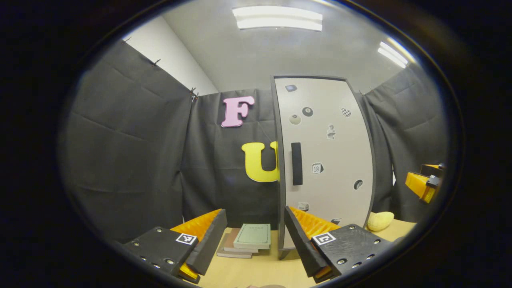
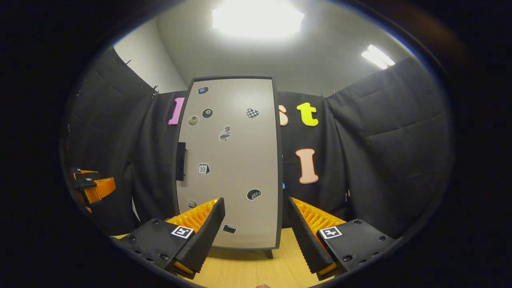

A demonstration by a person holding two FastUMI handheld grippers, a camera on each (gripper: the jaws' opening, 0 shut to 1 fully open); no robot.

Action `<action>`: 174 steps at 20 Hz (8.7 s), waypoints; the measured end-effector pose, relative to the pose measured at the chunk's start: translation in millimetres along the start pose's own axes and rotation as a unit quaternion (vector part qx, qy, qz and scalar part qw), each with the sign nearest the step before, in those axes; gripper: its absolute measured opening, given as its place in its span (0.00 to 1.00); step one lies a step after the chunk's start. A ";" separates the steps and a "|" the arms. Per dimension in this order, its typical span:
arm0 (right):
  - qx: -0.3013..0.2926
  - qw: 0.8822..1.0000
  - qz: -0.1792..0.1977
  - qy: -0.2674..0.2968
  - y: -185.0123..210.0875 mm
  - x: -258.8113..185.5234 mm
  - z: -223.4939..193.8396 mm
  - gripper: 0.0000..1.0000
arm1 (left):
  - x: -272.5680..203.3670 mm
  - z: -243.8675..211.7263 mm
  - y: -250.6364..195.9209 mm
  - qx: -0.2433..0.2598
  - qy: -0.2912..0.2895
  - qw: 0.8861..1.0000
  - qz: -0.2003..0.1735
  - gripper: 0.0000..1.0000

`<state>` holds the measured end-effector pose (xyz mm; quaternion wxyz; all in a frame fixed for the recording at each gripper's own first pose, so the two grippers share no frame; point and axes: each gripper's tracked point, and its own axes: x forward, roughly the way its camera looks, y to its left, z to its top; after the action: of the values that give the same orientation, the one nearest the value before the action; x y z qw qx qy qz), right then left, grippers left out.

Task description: Open the cabinet door with the right hand, grasp the bottle in the cabinet with the left hand and place it on the coaster, then close the cabinet door with the right hand.

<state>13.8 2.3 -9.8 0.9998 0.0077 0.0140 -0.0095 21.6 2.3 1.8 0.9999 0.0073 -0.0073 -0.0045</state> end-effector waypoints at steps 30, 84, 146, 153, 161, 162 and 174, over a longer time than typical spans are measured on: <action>0.021 0.993 0.119 -0.018 126.3 104.4 65.5 0.97 | -53.9 5.4 148.8 0.031 0.003 0.990 0.140 0.89; 0.039 0.966 0.196 0.162 247.1 233.3 14.5 0.12 | -64.1 -16.8 234.6 0.042 0.011 0.990 0.137 0.87; 0.064 0.960 0.257 0.092 94.5 209.0 30.7 0.13 | -1.2 -9.3 -216.6 -0.008 0.018 0.995 -0.101 0.89; 0.063 0.957 0.272 0.076 86.6 190.4 34.2 0.22 | 1.8 -2.7 -232.3 0.000 0.023 0.996 -0.083 0.87; 0.055 0.980 0.182 0.060 -11.0 154.0 18.8 0.36 | 22.0 27.6 -229.5 0.025 0.011 0.998 -0.057 0.87; 0.055 0.982 0.171 0.062 -24.3 149.2 12.4 0.45 | 27.7 31.2 -228.5 0.023 0.011 0.998 -0.058 0.87; 0.044 0.995 0.017 0.082 -93.5 163.8 -30.5 0.99 | 145.4 38.6 -226.3 0.007 0.011 0.996 -0.085 0.89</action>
<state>174.8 -93.8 -46.4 0.9940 0.0531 0.0956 0.0079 164.4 -225.9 39.2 0.9959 0.0151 0.0042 -0.0896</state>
